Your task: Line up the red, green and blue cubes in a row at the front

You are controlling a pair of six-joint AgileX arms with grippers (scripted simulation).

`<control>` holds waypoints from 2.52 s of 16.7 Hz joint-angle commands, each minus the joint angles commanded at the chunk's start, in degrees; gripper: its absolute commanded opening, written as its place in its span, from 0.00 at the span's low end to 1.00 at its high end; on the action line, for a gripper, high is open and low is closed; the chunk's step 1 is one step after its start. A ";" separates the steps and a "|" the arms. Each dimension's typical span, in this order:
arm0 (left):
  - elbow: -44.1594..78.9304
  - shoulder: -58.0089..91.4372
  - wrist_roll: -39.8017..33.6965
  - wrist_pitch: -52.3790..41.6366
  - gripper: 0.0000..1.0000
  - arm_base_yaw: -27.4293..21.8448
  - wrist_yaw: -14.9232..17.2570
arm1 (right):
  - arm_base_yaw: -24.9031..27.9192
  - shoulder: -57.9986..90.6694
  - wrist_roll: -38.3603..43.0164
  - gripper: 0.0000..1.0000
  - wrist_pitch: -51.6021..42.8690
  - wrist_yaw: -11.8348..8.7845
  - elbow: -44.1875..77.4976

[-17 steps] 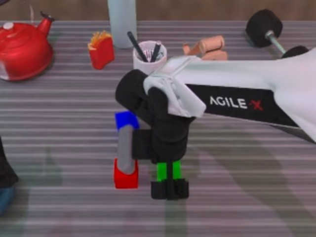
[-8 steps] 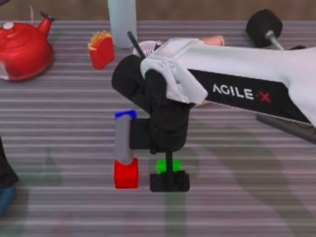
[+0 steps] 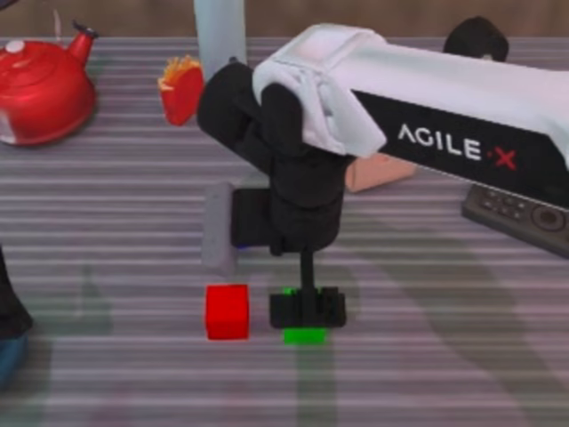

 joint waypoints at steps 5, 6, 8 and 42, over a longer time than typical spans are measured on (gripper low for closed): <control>5.43 5.75 3.62 -5.17 1.00 -2.26 2.01 | -2.18 -4.87 1.38 1.00 3.57 -0.54 -3.81; 8.14 8.68 5.32 -7.62 1.00 -3.24 2.81 | -3.28 -7.34 2.12 1.00 5.27 -0.77 -5.69; 14.96 16.46 9.45 -13.62 1.00 -5.53 4.52 | -6.11 -13.85 4.12 1.00 9.51 -1.29 -10.59; 109.24 130.55 48.64 -68.87 1.00 -28.50 0.22 | -46.98 -124.26 42.43 1.00 70.56 0.11 -104.98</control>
